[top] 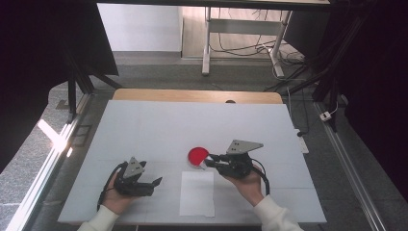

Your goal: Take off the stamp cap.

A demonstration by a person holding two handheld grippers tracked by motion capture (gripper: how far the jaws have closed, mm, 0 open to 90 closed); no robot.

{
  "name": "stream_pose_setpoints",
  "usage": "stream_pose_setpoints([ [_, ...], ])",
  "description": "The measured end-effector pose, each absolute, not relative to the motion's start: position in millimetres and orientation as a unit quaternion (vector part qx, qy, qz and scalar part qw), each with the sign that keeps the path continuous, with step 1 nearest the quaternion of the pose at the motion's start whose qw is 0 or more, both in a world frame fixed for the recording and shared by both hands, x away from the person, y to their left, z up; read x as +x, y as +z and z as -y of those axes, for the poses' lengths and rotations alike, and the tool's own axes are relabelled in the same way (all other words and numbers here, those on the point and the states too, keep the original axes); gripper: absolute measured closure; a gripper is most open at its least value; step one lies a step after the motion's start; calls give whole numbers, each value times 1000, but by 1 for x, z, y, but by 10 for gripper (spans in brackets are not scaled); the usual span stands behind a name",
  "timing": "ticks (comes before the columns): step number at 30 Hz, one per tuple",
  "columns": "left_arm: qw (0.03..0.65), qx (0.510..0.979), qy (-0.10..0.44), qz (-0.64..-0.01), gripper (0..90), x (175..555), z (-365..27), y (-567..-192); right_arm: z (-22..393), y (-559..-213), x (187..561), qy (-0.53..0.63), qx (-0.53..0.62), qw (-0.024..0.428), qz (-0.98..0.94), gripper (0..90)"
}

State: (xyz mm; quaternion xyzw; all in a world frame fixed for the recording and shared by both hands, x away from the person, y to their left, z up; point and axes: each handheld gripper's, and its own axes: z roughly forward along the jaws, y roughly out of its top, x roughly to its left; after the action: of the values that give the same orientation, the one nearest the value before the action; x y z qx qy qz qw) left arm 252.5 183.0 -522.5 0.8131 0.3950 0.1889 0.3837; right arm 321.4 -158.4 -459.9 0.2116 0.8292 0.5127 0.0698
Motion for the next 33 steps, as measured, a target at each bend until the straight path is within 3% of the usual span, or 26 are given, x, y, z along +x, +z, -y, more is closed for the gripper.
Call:
stream_pose_setpoints([
  [33, 411, 817, 199, -353, 183, 260, -142, -507, 160, -459, 320, 518, 227, 94, -819, 749],
])
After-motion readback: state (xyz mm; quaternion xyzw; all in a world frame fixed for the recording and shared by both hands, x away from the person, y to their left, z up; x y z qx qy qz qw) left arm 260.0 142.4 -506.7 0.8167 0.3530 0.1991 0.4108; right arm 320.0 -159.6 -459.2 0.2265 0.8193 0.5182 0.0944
